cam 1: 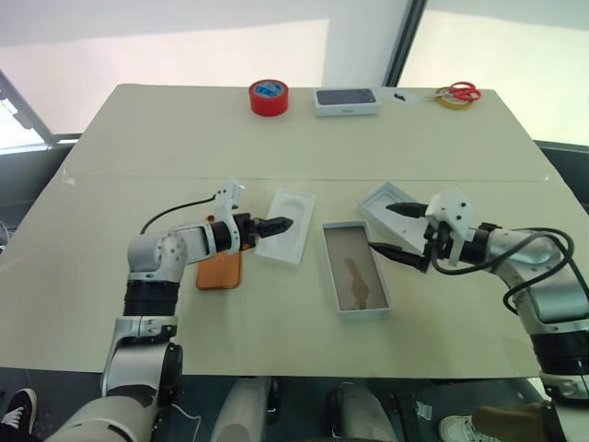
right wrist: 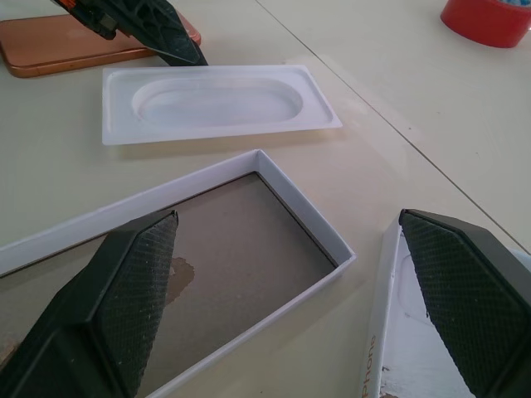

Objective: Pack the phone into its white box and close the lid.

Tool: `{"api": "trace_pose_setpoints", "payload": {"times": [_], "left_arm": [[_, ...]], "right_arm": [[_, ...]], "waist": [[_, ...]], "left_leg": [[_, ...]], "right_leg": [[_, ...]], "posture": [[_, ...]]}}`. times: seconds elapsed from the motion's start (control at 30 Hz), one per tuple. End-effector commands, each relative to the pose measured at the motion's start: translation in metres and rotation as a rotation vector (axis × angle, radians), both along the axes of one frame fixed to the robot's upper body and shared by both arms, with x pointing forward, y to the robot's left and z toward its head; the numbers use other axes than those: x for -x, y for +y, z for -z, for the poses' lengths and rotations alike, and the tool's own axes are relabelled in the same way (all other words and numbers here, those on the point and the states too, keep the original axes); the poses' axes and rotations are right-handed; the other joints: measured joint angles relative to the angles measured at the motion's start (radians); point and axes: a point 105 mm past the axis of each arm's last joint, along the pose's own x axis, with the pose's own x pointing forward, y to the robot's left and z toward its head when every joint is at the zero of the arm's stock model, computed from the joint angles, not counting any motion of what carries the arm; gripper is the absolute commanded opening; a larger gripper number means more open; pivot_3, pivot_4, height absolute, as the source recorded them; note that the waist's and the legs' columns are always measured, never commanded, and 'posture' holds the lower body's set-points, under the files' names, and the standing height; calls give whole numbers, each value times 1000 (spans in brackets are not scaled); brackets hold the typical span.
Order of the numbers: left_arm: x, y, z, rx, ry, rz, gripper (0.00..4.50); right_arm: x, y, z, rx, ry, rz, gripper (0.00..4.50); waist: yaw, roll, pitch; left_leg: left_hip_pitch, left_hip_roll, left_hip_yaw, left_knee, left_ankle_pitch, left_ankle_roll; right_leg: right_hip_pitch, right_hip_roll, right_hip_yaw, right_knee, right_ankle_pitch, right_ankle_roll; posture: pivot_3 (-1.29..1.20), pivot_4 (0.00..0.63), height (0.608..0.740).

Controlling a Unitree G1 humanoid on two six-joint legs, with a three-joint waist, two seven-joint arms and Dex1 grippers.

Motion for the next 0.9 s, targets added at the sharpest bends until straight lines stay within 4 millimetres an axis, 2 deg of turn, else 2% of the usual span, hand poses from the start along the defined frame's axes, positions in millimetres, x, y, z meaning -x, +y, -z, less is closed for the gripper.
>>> {"api": "trace_pose_setpoints", "payload": {"times": [0.03, 0.07, 0.13, 0.2, 0.3, 0.43, 0.57, 0.63, 0.73, 0.83, 0.9], "left_arm": [[5, 3, 15, -40, 67, 10, 3972], [5, 5, 19, -51, 77, 3, 3659], [3, 7, 21, -46, 89, -17, 2696], [2, 6, 19, -33, 90, -27, 1530], [0, 6, 16, -12, 91, -39, 66], [-4, 8, 11, 4, 84, -67, 66], [-8, 12, 0, 67, 85, -105, 66], [-9, 13, -5, 88, 81, -120, 66], [-12, 15, -11, 85, 32, -158, 66], [-13, 19, -18, 112, -22, -199, 66], [-12, 21, -22, 127, -35, -202, 0]], "right_arm": [[3, 7, -11, -2, -58, -21, 4500], [3, 7, -11, -2, -58, -20, 4500], [3, 6, -11, 0, -58, -18, 4500], [3, 6, -11, 2, -59, -19, 4500], [6, 5, -10, 12, -50, -31, 4500], [26, 4, -1, 36, 35, -117, 4500], [73, 16, 24, 112, 206, -332, 4500], [87, 21, 35, 166, 241, -394, 4500], [88, 20, 53, 249, 247, -409, 4500], [78, 20, 70, 322, 221, -401, 4500], [72, 21, 75, 334, 223, -393, 3938]], "waist": [[-1, 0, 0], [-1, 0, 0], [0, 0, 0], [1, 0, 0], [2, 0, 0], [2, 0, 0], [1, 0, 0], [-1, -1, -1], [-2, -1, -1], [0, -2, -1], [0, -2, -1]], "left_leg": [[0, 0, 0, 0, 0, 0], [0, 0, 0, 0, 0, 0], [0, 0, 0, 0, 0, 0], [0, 0, 0, 0, 0, 0], [0, 0, 0, 0, 0, 0], [1, 0, 0, 0, 0, -1], [1, 0, 0, 0, 0, -1], [1, 0, 0, 0, -1, -1], [1, 0, 0, 0, -1, -2], [1, 0, 0, 0, -2, -2], [1, 0, 0, 0, -1, -2]], "right_leg": [[0, 0, 0, 0, 0, 0], [0, 0, 0, 0, 0, 0], [0, 0, 0, 0, 0, 0], [0, 0, 0, 0, 0, 0], [0, 0, 0, 0, 0, 0], [1, 0, 0, 0, 0, 0], [1, 0, 0, 0, 0, 0], [1, 0, 0, 0, 0, 0], [0, 0, 0, 0, 0, 0], [0, -1, 0, 0, 0, 0], [0, 0, 0, 0, 0, 0]], "posture": [[0, 150, 735], [0, 150, 735], [0, 150, 735], [0, 150, 735], [0, 150, 735], [0, 150, 735], [0, 150, 735], [0, 150, 735], [0, 150, 735], [0, 150, 735], [0, 150, 735]]}}
